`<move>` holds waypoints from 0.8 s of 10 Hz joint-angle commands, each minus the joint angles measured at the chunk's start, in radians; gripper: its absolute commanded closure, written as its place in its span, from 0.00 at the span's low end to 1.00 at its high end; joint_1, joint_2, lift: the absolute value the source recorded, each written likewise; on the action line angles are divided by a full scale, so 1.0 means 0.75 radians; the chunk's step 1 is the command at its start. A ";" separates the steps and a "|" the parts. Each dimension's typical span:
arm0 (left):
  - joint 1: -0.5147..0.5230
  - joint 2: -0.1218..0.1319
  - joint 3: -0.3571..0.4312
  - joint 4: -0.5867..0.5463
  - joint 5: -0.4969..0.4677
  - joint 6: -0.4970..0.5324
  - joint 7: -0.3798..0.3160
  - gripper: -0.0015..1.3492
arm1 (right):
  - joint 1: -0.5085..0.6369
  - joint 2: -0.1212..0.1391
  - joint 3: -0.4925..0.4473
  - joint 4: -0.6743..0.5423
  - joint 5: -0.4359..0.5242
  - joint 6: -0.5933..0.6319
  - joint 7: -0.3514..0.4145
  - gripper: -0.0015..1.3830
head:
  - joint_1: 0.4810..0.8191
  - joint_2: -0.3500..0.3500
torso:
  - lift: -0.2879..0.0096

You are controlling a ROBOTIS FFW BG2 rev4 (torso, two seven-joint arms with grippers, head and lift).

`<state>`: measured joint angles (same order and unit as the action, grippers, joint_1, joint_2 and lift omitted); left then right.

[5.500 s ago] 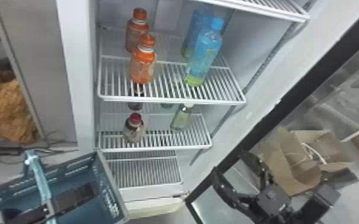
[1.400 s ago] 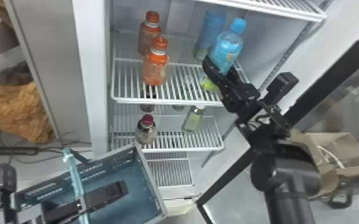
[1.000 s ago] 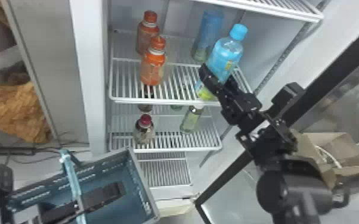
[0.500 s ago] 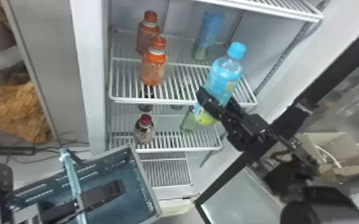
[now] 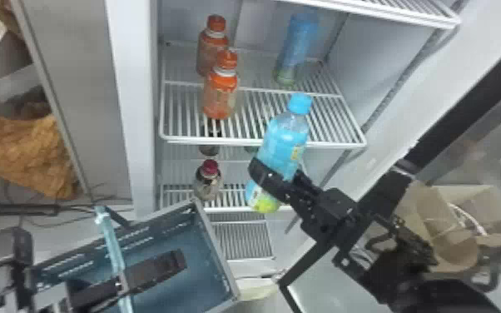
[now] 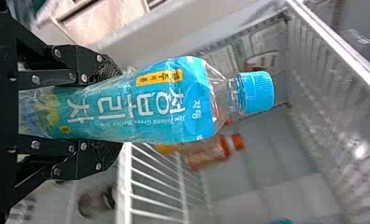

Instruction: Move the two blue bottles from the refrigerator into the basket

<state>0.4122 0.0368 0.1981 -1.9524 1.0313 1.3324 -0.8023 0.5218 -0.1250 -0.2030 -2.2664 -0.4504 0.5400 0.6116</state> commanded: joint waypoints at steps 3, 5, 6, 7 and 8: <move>-0.007 0.000 -0.009 0.000 0.002 0.000 0.004 0.89 | -0.058 -0.028 0.138 0.088 -0.112 0.108 0.044 0.92 | 0.63 0.21 | 0.93; -0.016 0.000 -0.017 0.000 0.005 0.000 0.006 0.89 | -0.100 -0.042 0.202 0.131 -0.139 0.160 0.066 0.92 | 0.63 0.31 | 0.93; -0.023 0.000 -0.022 0.003 0.008 -0.003 0.006 0.89 | -0.117 -0.048 0.234 0.170 -0.157 0.173 0.074 0.92 | 0.63 0.33 | 0.93; -0.029 0.000 -0.025 0.003 0.008 -0.003 0.008 0.89 | -0.133 -0.056 0.265 0.212 -0.181 0.186 0.080 0.92 | 0.63 0.36 | 0.93; -0.036 0.000 -0.030 0.007 0.013 -0.006 0.008 0.89 | -0.146 -0.064 0.300 0.242 -0.200 0.203 0.086 0.92 | 0.63 0.39 | 0.93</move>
<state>0.3885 0.0368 0.1780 -1.9486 1.0395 1.3298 -0.7969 0.4173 -0.1696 0.0073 -2.0984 -0.5909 0.6847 0.6770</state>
